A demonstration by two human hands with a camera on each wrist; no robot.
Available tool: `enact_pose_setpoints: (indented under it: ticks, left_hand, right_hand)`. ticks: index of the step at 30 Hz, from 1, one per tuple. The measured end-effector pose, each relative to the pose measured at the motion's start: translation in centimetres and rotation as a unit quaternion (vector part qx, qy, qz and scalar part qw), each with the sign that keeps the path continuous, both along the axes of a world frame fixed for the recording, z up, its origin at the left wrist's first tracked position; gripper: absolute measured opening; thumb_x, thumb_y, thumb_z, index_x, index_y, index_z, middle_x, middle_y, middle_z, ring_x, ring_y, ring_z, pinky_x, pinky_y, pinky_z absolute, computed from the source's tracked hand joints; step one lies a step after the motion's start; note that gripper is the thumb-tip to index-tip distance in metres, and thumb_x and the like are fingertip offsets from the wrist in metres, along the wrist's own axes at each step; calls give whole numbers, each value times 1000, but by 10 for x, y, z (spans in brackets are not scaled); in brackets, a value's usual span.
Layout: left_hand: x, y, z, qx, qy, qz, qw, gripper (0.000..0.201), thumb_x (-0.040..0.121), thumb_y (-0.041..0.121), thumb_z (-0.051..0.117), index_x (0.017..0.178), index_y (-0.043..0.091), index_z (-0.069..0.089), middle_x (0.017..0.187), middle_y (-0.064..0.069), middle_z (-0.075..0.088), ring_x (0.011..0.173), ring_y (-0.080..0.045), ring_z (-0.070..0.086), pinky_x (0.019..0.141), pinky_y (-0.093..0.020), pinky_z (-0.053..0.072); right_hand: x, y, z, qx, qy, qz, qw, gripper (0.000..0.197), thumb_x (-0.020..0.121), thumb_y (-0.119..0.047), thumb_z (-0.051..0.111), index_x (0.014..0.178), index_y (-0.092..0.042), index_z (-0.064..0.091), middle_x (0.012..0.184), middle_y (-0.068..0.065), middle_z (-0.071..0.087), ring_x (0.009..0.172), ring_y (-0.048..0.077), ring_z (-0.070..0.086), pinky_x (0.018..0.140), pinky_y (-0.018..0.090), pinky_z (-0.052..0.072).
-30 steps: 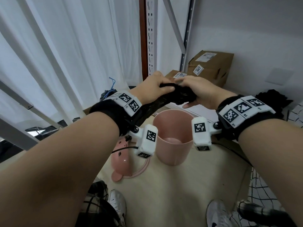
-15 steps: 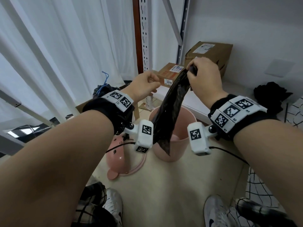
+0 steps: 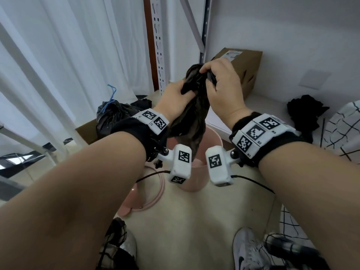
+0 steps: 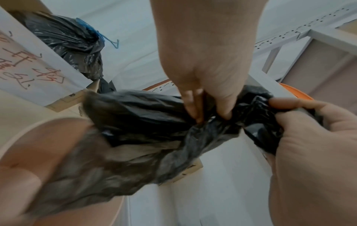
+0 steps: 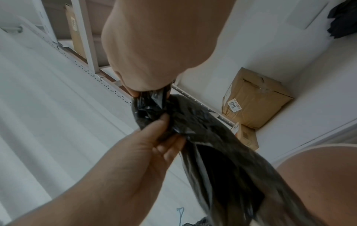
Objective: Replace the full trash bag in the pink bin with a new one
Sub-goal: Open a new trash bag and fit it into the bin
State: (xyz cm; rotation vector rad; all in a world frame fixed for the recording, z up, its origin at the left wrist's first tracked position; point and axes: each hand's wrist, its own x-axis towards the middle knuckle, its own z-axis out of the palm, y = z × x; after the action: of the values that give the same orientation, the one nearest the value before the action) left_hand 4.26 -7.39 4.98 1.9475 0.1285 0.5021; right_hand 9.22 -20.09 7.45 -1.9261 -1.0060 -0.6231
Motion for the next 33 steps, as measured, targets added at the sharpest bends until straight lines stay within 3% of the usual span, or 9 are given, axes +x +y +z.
enact_pose_setpoints:
  ticks: [3, 9, 14, 18, 21, 25, 28, 29, 33]
  left_hand:
    - [0, -4, 0, -15, -28, -4, 999, 8, 91, 11, 57, 95, 11, 64, 76, 10, 65, 69, 4, 63, 68, -12, 47]
    - [2, 1, -22, -44, 56, -37, 997, 25, 89, 14, 56, 109, 1, 62, 102, -15, 67, 101, -30, 65, 95, -38, 51]
    - [3, 12, -57, -75, 216, -73, 971, 33, 91, 5, 56, 123, 4, 47, 94, -7, 59, 71, -10, 62, 64, -19, 55]
    - [4, 32, -89, 117, 315, 29, 941, 55, 75, 31, 66, 125, 14, 48, 120, -11, 55, 111, -30, 55, 93, -39, 49]
    - [8, 43, -106, 250, 363, 102, 892, 49, 88, 23, 61, 131, 8, 45, 139, -13, 42, 126, -30, 43, 99, -35, 37]
    - [16, 53, -140, 215, 451, 88, 862, 47, 91, 30, 57, 123, -2, 43, 114, -20, 63, 94, -30, 64, 82, -38, 51]
    - [18, 58, -157, 208, 466, 63, 857, 16, 90, 17, 57, 79, 7, 50, 90, -13, 63, 60, -17, 56, 56, -25, 50]
    - [18, 60, -160, 217, 468, 57, 855, 25, 90, 13, 56, 68, 12, 45, 83, -8, 60, 55, -12, 51, 49, -19, 44]
    - [17, 60, -157, 214, 549, 3, 808, 21, 95, 11, 48, 79, 4, 59, 70, -5, 54, 57, -13, 52, 44, -16, 45]
  right_hand:
    - [3, -5, -1, 8, 0, 2, 1000, 26, 79, 4, 44, 98, 1, 61, 103, 17, 58, 99, 23, 54, 84, -1, 29]
    - [7, -8, -13, -17, 47, 11, 999, 25, 80, 3, 45, 99, -1, 61, 105, 13, 59, 102, 21, 54, 89, 12, 34]
    - [12, -2, -44, -117, 112, 30, 986, 21, 85, -2, 47, 97, -7, 63, 105, 10, 60, 99, 24, 55, 88, 27, 40]
    - [25, 10, -82, -242, 138, 56, 959, 20, 85, -3, 48, 98, -8, 62, 106, 11, 60, 102, 27, 54, 86, 33, 40]
    - [37, 21, -110, -311, 168, 47, 934, 20, 86, -6, 49, 100, -9, 63, 106, 14, 59, 100, 30, 55, 87, 36, 43]
    - [48, 31, -142, -394, 214, 58, 892, 23, 88, -8, 48, 103, -10, 64, 111, 10, 63, 99, 28, 57, 85, 35, 44]
    - [49, 33, -163, -486, 301, 79, 816, 26, 89, -11, 52, 111, -5, 64, 115, 11, 63, 103, 28, 58, 86, 32, 45]
    - [49, 33, -167, -488, 347, 79, 797, 26, 86, -12, 56, 109, -5, 65, 109, 11, 64, 99, 27, 59, 83, 31, 45]
    - [49, 34, -165, -449, 474, 103, 751, 34, 48, -12, 57, 80, -2, 63, 77, 16, 57, 74, 27, 53, 65, 35, 40]
